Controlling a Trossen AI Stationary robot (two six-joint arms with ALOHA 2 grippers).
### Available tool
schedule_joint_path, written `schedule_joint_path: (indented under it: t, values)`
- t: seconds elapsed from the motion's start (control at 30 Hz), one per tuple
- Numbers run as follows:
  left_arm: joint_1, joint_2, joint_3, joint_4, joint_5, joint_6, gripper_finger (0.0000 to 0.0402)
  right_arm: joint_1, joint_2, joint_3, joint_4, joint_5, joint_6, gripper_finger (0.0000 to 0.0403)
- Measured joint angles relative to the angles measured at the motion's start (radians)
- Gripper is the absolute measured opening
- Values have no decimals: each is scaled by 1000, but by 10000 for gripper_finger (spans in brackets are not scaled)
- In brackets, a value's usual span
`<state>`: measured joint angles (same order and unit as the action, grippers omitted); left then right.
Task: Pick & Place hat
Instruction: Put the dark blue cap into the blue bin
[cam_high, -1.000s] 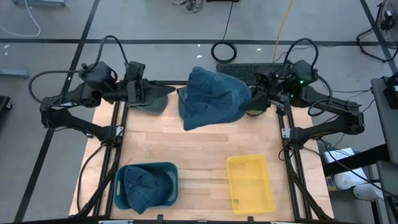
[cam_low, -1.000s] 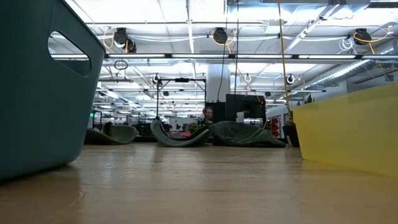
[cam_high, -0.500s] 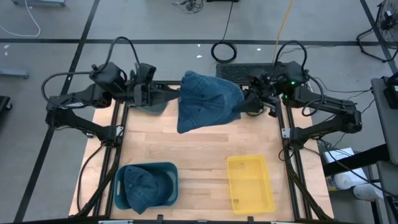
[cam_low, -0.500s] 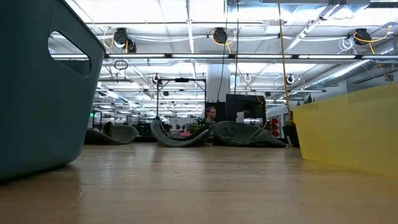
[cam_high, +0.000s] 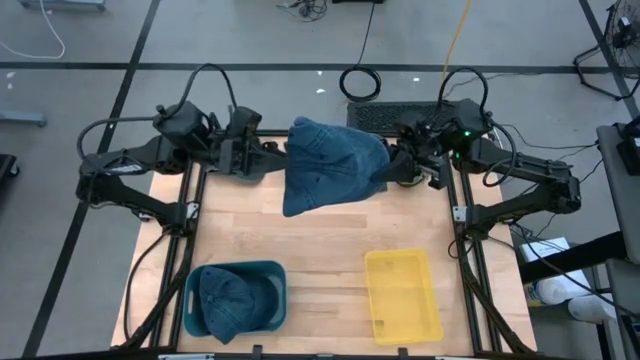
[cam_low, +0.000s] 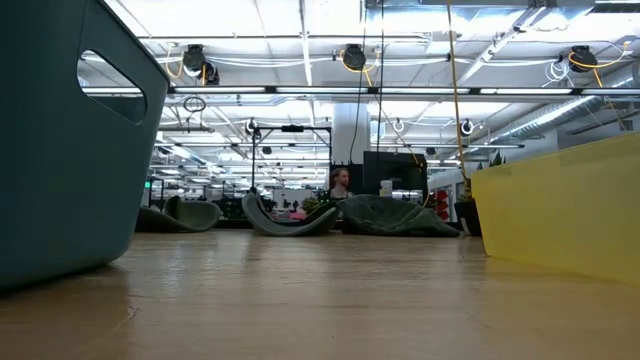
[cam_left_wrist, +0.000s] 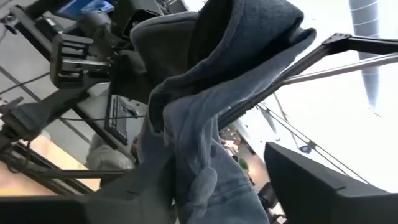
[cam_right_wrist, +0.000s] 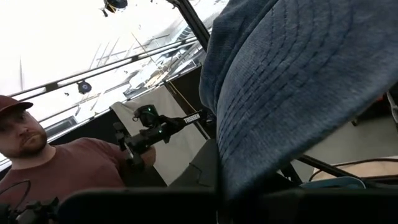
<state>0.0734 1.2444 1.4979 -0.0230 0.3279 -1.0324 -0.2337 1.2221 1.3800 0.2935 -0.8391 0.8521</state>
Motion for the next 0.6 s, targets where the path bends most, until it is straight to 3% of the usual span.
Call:
schedule_joint_path:
  t: [0.33, 0.6]
  values:
    - [0, -1, 0, 131, 100, -74, 107, 0, 0, 0, -132, 30, -69, 0]
    - [-3, -1, 0, 129, 117, -88, 42, 0, 0, 0, -146, 31, -80, 0]
